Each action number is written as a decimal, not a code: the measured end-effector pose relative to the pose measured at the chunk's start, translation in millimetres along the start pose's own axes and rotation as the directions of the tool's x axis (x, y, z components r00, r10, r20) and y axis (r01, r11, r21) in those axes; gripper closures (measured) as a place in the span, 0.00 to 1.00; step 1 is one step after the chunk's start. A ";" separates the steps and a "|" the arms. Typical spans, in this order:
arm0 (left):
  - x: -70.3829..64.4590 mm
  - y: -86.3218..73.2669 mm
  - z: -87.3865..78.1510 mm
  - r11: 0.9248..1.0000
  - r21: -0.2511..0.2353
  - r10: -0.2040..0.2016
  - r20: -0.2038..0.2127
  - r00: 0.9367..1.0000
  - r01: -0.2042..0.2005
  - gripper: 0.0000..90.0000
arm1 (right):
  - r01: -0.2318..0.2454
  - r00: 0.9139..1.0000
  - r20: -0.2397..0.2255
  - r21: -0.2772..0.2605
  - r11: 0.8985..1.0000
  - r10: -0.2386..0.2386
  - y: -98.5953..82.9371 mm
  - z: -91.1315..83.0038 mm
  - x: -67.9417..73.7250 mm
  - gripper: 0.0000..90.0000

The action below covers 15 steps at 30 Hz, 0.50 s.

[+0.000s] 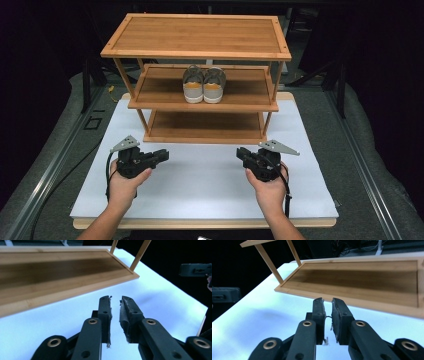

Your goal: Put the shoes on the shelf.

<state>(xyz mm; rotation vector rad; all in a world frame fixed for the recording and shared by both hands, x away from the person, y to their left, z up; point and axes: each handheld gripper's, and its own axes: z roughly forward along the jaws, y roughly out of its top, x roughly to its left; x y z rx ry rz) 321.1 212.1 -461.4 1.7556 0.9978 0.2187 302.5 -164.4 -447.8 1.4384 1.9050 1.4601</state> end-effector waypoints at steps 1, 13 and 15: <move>-0.1 -3.4 1.2 1.000 0.003 0.004 0.004 1.000 -0.004 0.84 | -0.009 1.000 0.000 0.001 1.000 0.009 -3.1 -1.0 -0.5 0.90; 5.6 -40.6 11.3 0.999 0.039 0.019 -0.024 1.000 -0.018 0.66 | 0.036 0.998 0.060 0.011 0.999 -0.036 -47.9 2.4 -5.2 0.79; 7.1 -44.4 12.7 0.999 0.043 0.032 -0.031 0.999 -0.030 0.64 | 0.032 0.998 0.054 0.012 0.999 -0.033 -52.3 3.4 -7.2 0.73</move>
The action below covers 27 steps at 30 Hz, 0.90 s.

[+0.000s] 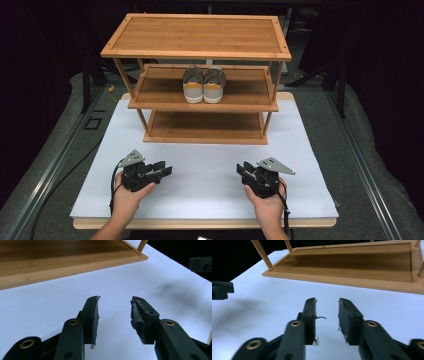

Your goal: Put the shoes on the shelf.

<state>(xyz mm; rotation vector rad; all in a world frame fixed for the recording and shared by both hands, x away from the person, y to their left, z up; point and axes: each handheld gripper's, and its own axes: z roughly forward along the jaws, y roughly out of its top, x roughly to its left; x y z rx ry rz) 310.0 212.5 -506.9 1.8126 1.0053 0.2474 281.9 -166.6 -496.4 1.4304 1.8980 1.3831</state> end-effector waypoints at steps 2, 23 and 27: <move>0.1 -3.5 2.2 1.000 0.004 0.007 0.004 1.000 -0.007 0.61 | 0.010 1.000 -0.002 -0.010 1.000 -0.010 -3.9 1.2 -1.5 0.70; -7.7 -28.4 30.6 0.992 0.112 0.055 0.015 0.998 -0.056 0.54 | 0.129 0.991 -0.029 0.110 0.986 -0.127 -30.7 27.6 3.5 0.60; -9.6 -30.5 34.6 0.990 0.123 0.070 0.012 0.997 -0.071 0.53 | 0.156 0.988 -0.044 0.120 0.980 -0.151 -33.1 31.8 9.7 0.59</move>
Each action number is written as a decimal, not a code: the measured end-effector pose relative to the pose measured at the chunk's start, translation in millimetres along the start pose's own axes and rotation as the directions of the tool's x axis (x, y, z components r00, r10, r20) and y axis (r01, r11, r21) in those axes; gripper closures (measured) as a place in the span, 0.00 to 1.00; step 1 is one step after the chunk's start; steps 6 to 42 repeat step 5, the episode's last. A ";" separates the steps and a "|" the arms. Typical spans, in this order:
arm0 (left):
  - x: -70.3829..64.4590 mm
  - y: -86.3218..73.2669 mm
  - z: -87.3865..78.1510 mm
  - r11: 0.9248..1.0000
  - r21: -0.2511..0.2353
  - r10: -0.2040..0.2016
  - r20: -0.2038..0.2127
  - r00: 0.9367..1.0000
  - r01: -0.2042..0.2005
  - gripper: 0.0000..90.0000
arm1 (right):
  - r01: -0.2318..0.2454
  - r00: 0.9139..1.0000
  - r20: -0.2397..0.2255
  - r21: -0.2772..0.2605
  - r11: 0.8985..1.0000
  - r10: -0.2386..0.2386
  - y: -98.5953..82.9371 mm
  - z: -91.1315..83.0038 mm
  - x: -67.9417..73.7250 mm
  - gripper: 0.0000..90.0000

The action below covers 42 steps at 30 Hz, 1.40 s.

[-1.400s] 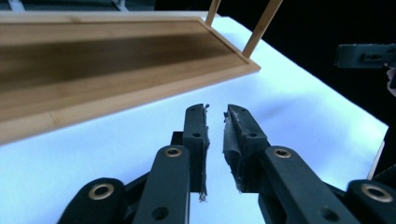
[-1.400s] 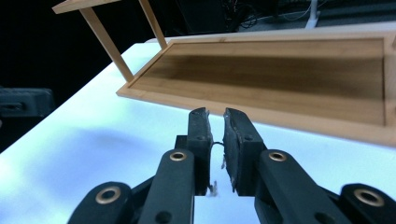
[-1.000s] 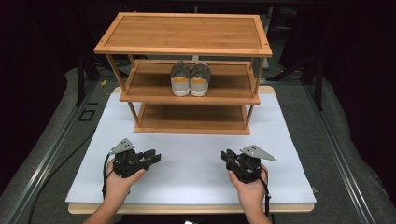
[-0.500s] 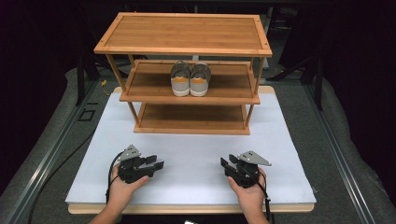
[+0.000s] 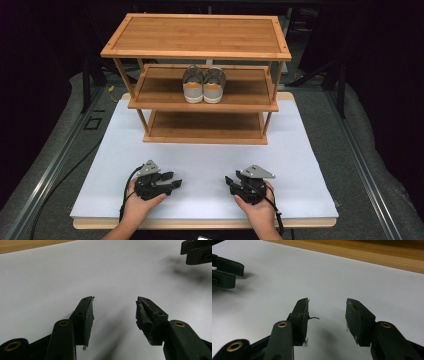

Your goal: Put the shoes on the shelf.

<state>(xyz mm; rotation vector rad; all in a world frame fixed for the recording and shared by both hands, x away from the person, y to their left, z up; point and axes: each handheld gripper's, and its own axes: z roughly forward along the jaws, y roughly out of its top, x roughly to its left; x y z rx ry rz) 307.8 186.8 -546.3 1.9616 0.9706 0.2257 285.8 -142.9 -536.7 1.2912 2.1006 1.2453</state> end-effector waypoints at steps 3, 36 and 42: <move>-0.9 -0.4 2.5 1.000 0.013 0.009 0.002 1.000 -0.009 0.53 | 0.019 1.000 0.008 0.000 1.000 -0.019 -0.3 1.7 2.2 0.58; -1.0 0.1 3.2 1.000 0.020 0.020 0.001 1.000 -0.020 0.53 | 0.025 1.000 0.014 -0.004 1.000 -0.025 -0.3 2.0 3.3 0.57; -1.0 0.1 3.2 1.000 0.020 0.020 0.001 1.000 -0.020 0.53 | 0.025 1.000 0.014 -0.004 1.000 -0.025 -0.3 2.0 3.3 0.57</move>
